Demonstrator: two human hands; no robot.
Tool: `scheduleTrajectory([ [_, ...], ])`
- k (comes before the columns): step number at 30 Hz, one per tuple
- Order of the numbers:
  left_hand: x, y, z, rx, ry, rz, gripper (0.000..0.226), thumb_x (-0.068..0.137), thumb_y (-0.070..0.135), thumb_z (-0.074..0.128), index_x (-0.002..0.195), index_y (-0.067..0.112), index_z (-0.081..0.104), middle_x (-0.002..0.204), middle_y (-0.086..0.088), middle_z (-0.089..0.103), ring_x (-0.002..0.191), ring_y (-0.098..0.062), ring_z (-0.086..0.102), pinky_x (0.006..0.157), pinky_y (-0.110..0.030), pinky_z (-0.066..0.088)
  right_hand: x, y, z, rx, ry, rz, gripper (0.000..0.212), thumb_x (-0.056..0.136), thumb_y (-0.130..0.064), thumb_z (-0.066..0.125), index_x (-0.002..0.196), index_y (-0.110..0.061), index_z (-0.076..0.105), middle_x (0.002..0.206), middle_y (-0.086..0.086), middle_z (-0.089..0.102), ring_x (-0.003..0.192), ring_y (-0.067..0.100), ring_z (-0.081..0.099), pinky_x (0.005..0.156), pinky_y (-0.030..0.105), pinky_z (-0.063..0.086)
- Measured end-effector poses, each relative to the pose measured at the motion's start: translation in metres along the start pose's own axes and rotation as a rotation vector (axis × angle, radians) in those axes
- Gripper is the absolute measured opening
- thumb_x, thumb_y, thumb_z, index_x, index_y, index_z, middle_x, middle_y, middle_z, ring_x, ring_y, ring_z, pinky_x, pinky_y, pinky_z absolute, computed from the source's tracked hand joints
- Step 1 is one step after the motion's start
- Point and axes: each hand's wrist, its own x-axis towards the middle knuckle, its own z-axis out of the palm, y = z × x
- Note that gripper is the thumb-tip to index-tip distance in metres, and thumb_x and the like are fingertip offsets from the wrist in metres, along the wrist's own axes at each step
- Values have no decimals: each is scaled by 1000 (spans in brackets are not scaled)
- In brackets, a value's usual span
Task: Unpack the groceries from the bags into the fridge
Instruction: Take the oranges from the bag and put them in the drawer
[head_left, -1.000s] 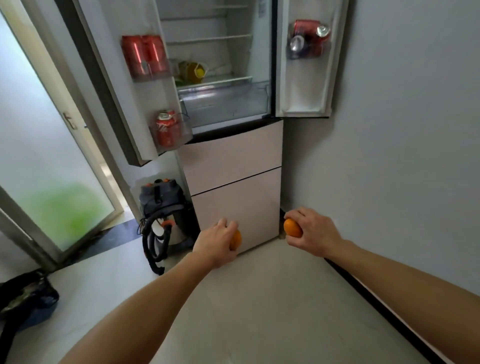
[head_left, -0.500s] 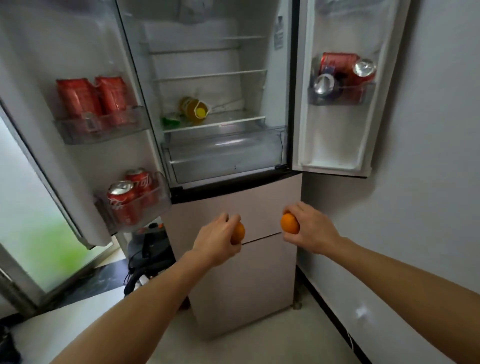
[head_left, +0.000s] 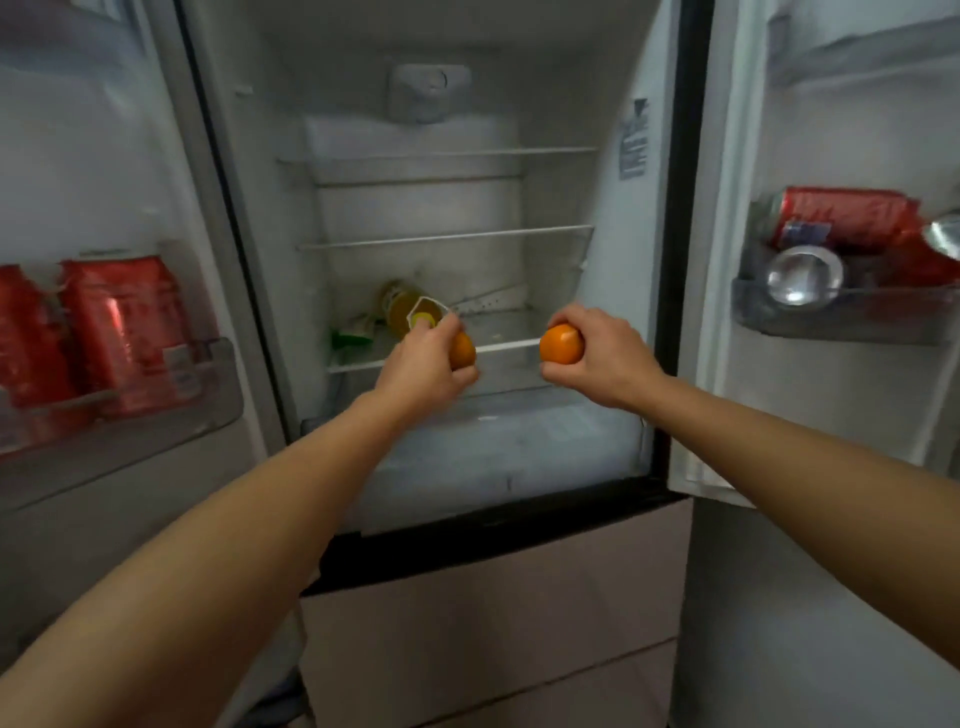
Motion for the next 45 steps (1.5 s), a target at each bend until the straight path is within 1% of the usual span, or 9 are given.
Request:
scheduleTrajectory([
  [5,78,-26,23,-53,-208,-157,36,88,38,63,112,16,49,106,-8,55,97,-27,55,79,-33,44,85,15,25,-11,-130,118,48,71,-47,75,112,-31,56,106,1,61,93,25,57,78,40,53],
  [9,111,-47,54,72,-471,-220,48,86,36,67,126,17,49,114,-7,51,97,-25,51,80,-36,50,136,33,63,-16,-448,161,47,72,-38,79,113,-30,57,113,3,54,93,26,58,51,32,56],
  [16,159,-87,106,291,-837,-263,41,79,30,74,116,19,60,115,-8,61,87,-27,63,71,-39,59,189,65,162,-212,-915,74,41,72,-22,80,104,-26,55,109,5,55,87,27,59,56,36,57],
  [19,177,-101,131,331,-902,-308,44,78,29,73,118,20,57,113,-7,60,70,-22,61,69,-37,57,207,73,203,-280,-994,-29,47,77,-25,74,120,-27,54,112,2,52,83,26,58,63,38,58],
  [21,183,-107,143,356,-935,-320,49,79,29,72,123,21,53,113,-5,56,61,-17,55,72,-37,55,214,74,223,-319,-1013,-129,53,81,-28,71,131,-26,52,120,3,52,90,24,56,69,35,54],
  [27,195,-122,168,344,-987,-307,63,77,30,79,129,19,46,120,-4,49,63,-14,50,70,-35,56,225,86,261,-294,-969,-237,43,76,-28,76,110,-24,51,109,6,54,88,25,56,70,28,44],
  [31,195,-127,173,286,-978,-328,68,74,31,82,130,18,45,126,-5,47,85,-23,54,74,-37,58,222,93,263,-289,-994,-215,58,68,-31,82,115,-25,48,115,6,48,90,25,56,70,30,48],
  [38,192,-121,159,230,-952,-347,75,70,29,85,133,19,45,130,-9,47,98,-28,61,76,-36,59,214,89,237,-344,-1084,-75,97,61,-38,89,142,-29,36,137,5,45,114,31,54,90,44,54],
  [45,168,-95,132,300,-834,-215,52,81,29,76,124,9,55,120,-16,57,88,-28,62,75,-37,59,184,71,172,-399,-867,-61,73,78,-40,77,141,-20,44,137,9,51,121,29,51,91,32,44],
])
